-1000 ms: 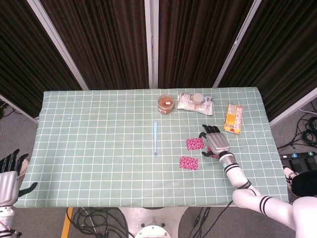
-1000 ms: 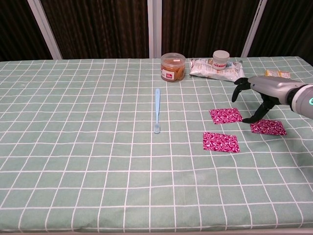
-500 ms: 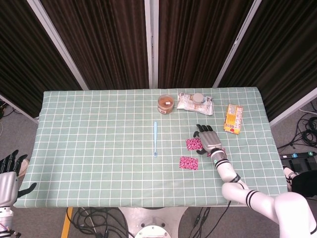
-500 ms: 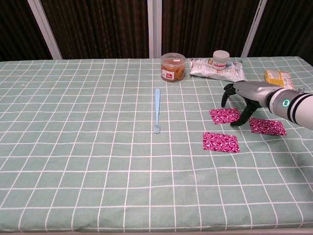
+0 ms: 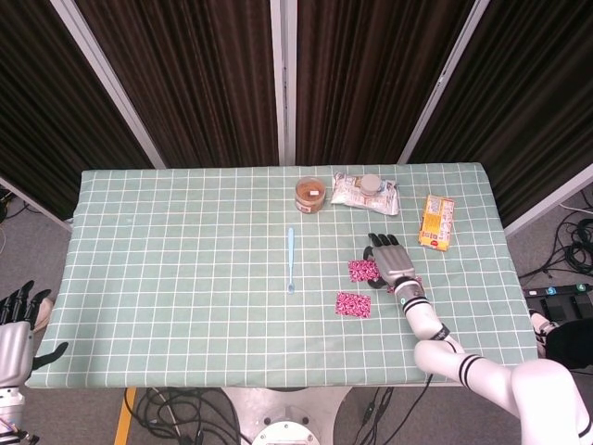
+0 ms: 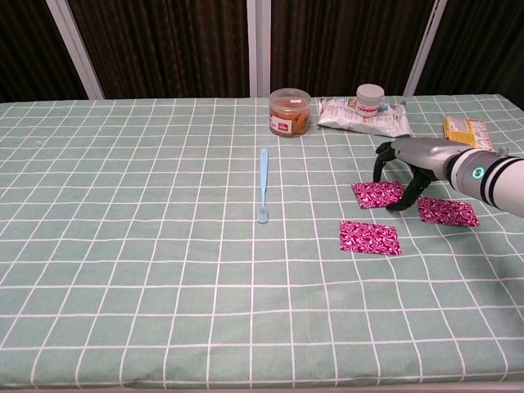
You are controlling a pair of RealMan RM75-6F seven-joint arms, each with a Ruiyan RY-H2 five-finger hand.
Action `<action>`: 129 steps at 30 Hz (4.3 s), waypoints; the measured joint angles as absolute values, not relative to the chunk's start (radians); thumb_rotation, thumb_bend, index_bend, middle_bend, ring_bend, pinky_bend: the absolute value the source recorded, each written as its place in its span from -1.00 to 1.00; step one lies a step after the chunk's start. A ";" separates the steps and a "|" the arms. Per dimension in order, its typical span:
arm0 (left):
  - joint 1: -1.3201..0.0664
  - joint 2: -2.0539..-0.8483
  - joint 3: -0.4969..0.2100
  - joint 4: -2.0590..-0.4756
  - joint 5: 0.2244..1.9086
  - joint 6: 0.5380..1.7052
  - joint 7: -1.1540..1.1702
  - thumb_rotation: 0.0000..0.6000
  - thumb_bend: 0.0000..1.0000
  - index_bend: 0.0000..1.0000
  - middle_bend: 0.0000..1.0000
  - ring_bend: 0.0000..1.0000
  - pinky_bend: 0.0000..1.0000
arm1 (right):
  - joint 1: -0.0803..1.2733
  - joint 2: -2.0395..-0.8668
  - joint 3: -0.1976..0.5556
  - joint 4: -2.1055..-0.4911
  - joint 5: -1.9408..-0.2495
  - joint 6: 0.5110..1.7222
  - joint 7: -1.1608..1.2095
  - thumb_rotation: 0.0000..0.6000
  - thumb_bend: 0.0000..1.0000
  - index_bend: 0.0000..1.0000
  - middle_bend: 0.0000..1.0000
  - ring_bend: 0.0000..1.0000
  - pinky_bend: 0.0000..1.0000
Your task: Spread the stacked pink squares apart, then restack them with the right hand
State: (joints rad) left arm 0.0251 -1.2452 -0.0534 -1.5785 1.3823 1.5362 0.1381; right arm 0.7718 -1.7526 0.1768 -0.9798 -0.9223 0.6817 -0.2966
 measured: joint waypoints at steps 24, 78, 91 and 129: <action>0.011 -1.249 -0.057 -1.568 1.393 1.522 0.130 1.00 -0.65 -0.55 -0.71 -0.79 -0.75 | 0.688 -1.586 0.160 -1.461 -0.721 0.907 -0.485 0.90 -0.67 -0.21 -0.90 -1.00 -1.00; 0.021 -1.267 -0.049 -1.529 1.390 1.515 0.084 1.00 -0.65 -0.55 -0.71 -0.79 -0.75 | 0.676 -1.722 0.108 -1.490 -0.660 1.051 -0.625 0.72 -0.67 -0.33 -0.91 -1.00 -1.00; 0.022 -1.273 -0.049 -1.516 1.392 1.514 0.072 1.00 -0.65 -0.55 -0.71 -0.79 -0.75 | 0.656 -1.720 0.102 -1.508 -0.668 1.072 -0.627 0.69 -0.67 -0.42 -0.91 -1.00 -1.00; 0.017 -1.257 -0.049 -1.553 1.392 1.509 0.098 1.00 -0.65 -0.55 -0.71 -0.79 -0.75 | 0.598 -1.659 0.136 -1.240 -0.689 0.943 -0.490 0.61 -0.67 -0.43 -0.92 -1.00 -1.00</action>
State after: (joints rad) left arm 0.0170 -1.2567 -0.0488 -1.5526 1.3922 1.5089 0.0977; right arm 0.5977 -1.6589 0.1364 -1.2396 -0.6889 0.9428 -0.4899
